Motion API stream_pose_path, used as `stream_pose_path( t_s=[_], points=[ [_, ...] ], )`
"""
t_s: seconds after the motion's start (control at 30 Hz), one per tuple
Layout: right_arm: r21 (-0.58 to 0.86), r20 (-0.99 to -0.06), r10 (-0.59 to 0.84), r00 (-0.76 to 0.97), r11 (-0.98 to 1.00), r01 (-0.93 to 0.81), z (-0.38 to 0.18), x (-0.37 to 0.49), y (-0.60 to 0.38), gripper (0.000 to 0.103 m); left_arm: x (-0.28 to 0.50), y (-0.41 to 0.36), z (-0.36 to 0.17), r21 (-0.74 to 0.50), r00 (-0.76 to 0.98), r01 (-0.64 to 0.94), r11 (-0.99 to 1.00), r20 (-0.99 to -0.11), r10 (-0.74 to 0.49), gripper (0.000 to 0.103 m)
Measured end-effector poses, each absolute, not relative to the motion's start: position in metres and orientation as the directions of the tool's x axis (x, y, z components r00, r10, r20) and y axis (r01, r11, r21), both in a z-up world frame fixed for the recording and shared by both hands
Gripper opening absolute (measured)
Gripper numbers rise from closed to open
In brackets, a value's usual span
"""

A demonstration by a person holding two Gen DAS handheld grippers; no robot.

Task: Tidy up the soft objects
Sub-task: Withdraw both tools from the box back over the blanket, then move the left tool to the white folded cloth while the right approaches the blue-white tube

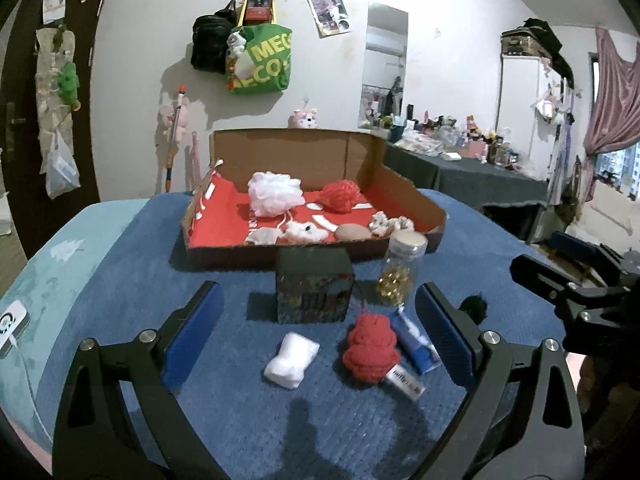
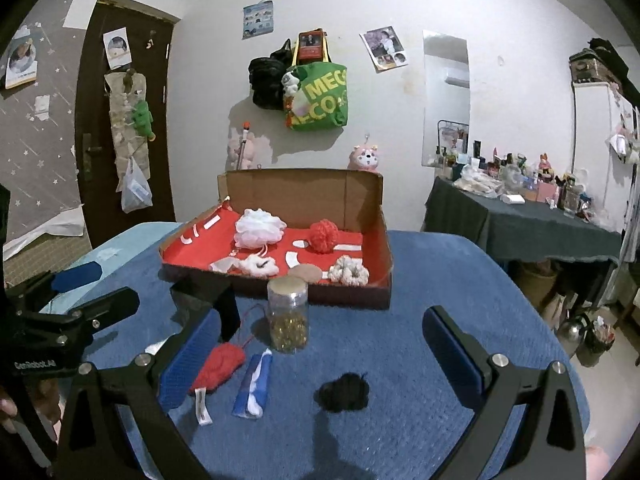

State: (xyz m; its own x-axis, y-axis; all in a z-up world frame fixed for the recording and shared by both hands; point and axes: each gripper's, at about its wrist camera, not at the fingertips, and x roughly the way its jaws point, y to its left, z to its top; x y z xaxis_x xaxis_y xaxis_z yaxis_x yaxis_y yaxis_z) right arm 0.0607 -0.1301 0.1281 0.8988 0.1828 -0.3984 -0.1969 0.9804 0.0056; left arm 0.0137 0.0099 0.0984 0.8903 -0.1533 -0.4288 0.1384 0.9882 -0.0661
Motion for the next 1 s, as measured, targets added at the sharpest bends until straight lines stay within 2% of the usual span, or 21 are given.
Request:
stream_pose_path(
  t_s=[0.2, 0.57, 1.0],
  points=[
    [0.013, -0.412, 0.169, 0.896, 0.984, -0.180, 0.108, 0.055, -0.132, 0.103, 0.013, 0.007, 0.081, -0.056, 0.880, 0.119, 0.991, -0.456, -0.132, 0.098],
    [0.041, -0.490, 0.174, 0.854, 0.983, -0.176, 0.067, 0.063, -0.131, 0.103, 0.021, 0.007, 0.055, -0.059, 0.843, 0.104, 0.993, -0.524, -0.120, 0.098],
    [0.067, -0.532, 0.210, 0.820, 0.976, -0.207, 0.053, 0.076, -0.127, 0.103, 0.038, 0.019, 0.044, -0.066, 0.808, 0.093, 0.993, -0.578, -0.114, 0.098]
  ],
)
